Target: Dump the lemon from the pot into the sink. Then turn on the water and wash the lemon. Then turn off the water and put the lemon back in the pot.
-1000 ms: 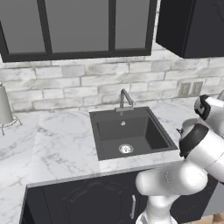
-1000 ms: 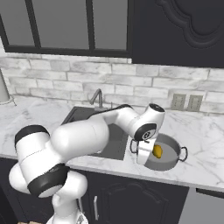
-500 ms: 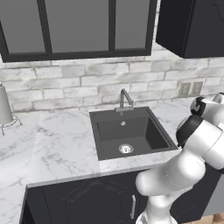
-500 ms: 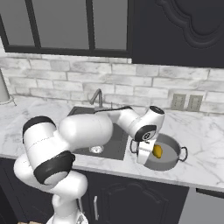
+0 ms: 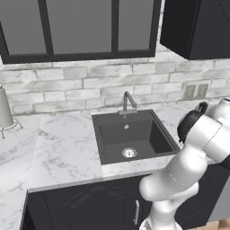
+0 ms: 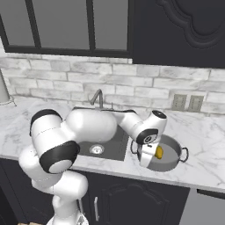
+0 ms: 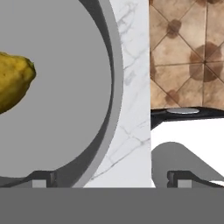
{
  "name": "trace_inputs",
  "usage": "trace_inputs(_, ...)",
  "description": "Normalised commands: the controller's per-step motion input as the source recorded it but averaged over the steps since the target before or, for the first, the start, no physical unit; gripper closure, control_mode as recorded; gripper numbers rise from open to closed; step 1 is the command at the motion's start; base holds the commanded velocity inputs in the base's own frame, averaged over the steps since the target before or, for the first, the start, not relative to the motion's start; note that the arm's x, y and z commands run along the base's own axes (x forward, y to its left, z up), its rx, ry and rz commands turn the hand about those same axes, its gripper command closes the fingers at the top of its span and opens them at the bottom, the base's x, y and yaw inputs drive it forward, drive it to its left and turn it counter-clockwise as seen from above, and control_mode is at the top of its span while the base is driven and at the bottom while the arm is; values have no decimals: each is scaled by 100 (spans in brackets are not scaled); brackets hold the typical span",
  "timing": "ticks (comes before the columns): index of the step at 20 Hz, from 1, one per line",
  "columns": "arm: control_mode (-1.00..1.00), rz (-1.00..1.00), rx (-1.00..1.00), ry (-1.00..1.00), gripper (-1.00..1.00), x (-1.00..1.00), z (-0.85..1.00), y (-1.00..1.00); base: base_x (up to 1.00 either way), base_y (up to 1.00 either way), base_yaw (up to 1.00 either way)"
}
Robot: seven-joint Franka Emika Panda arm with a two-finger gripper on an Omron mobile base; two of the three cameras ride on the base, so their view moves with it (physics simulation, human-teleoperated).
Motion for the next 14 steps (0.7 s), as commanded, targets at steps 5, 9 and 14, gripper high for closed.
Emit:
trace_inputs(5,-100,0,0,0,-100,16,-13,-8,0,0,0)
trace_inputs(9,-100,0,0,0,-100,14,-12,-11,0,0,0)
trace_inputs(14,-100,-1,0,0,-100,9,-16,-8,0,0,0)
